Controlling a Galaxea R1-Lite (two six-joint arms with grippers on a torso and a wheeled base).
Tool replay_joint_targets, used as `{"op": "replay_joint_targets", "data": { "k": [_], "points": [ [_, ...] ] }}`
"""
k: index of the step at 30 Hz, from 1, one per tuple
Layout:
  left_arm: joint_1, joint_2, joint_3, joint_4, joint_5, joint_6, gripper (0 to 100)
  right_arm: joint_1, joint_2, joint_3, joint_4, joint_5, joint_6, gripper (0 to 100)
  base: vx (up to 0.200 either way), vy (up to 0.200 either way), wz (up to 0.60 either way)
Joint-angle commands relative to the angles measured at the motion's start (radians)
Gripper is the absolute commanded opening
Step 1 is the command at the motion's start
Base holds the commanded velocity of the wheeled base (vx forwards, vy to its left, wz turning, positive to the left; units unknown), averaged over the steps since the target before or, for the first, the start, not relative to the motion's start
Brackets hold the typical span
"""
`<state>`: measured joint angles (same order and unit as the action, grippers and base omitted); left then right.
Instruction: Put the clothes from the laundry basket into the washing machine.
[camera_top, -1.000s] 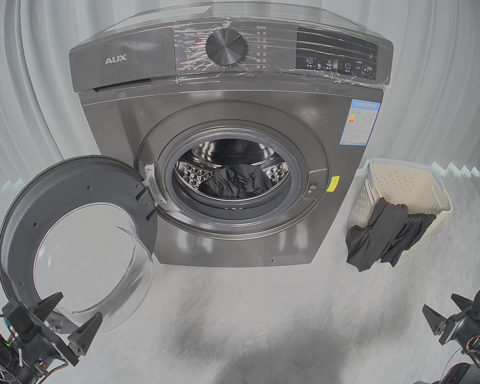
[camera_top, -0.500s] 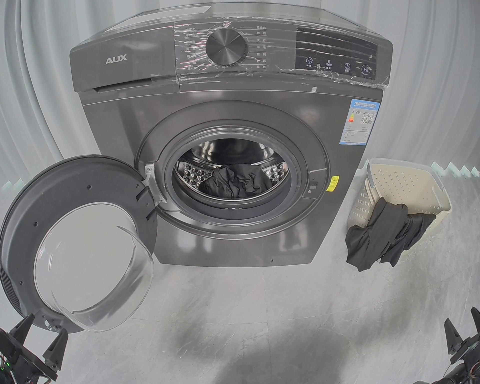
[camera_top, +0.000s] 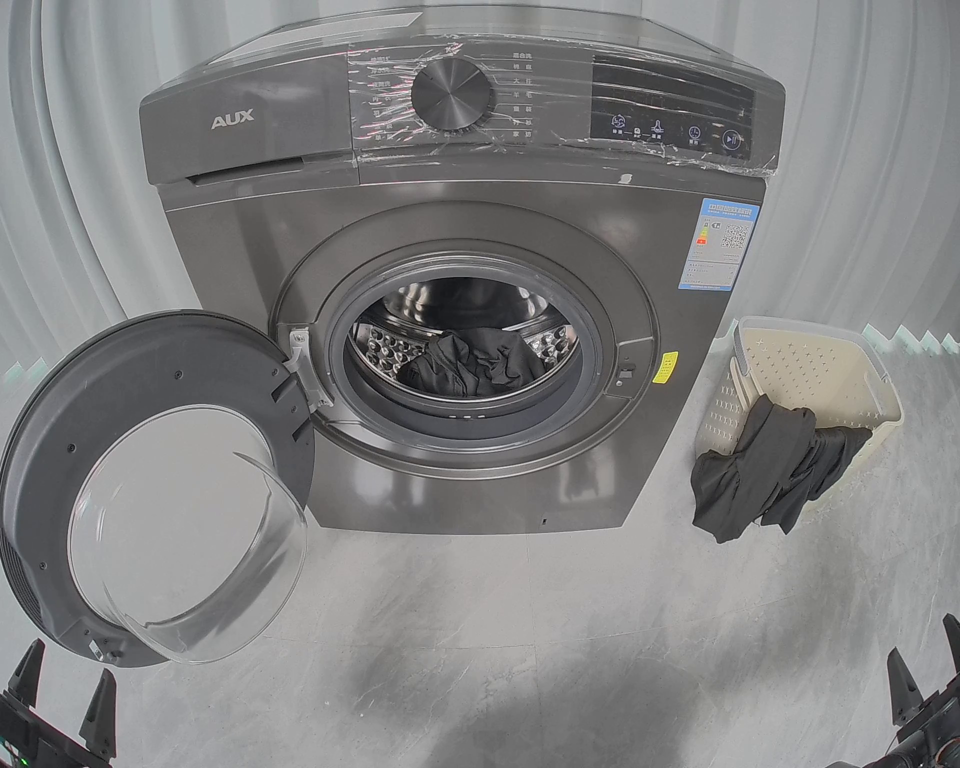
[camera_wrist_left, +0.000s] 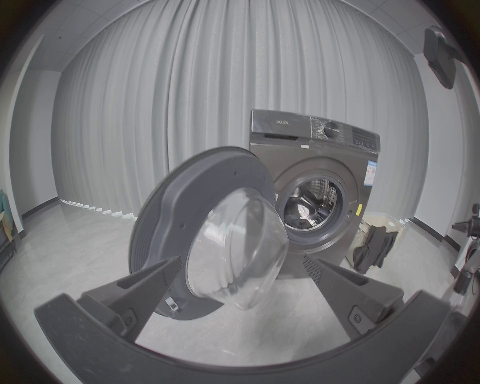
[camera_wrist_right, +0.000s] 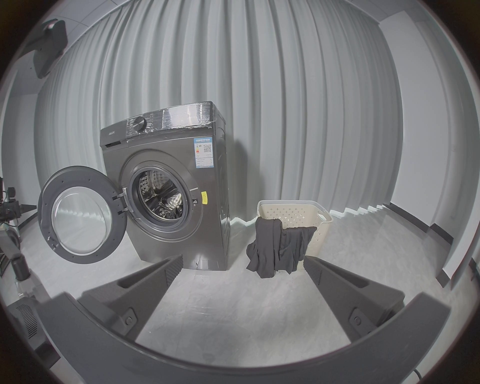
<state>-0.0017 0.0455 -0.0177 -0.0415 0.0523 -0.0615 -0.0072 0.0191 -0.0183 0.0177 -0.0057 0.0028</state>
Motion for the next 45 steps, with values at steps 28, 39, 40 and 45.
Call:
{"op": "replay_joint_targets", "data": {
  "k": [28,39,40,45],
  "points": [
    [-0.001,-0.044,0.016,0.041,-0.058,0.045,100,0.003,-0.019,0.012,-0.005,0.015,-0.009,100,0.000,-0.129,0.00],
    [-0.001,-0.044,0.016,0.041,-0.057,0.043,100,0.003,-0.019,0.012,-0.005,0.015,-0.009,100,0.000,-0.164,0.00],
    [-0.001,-0.044,0.016,0.041,-0.057,0.043,100,0.003,-0.019,0.012,-0.005,0.015,-0.009,100,0.000,0.000,0.00],
    [-0.001,-0.044,0.016,0.041,-0.057,0.042,100,0.003,-0.019,0.012,-0.005,0.015,-0.009,100,0.000,0.000,0.00]
  ]
}}
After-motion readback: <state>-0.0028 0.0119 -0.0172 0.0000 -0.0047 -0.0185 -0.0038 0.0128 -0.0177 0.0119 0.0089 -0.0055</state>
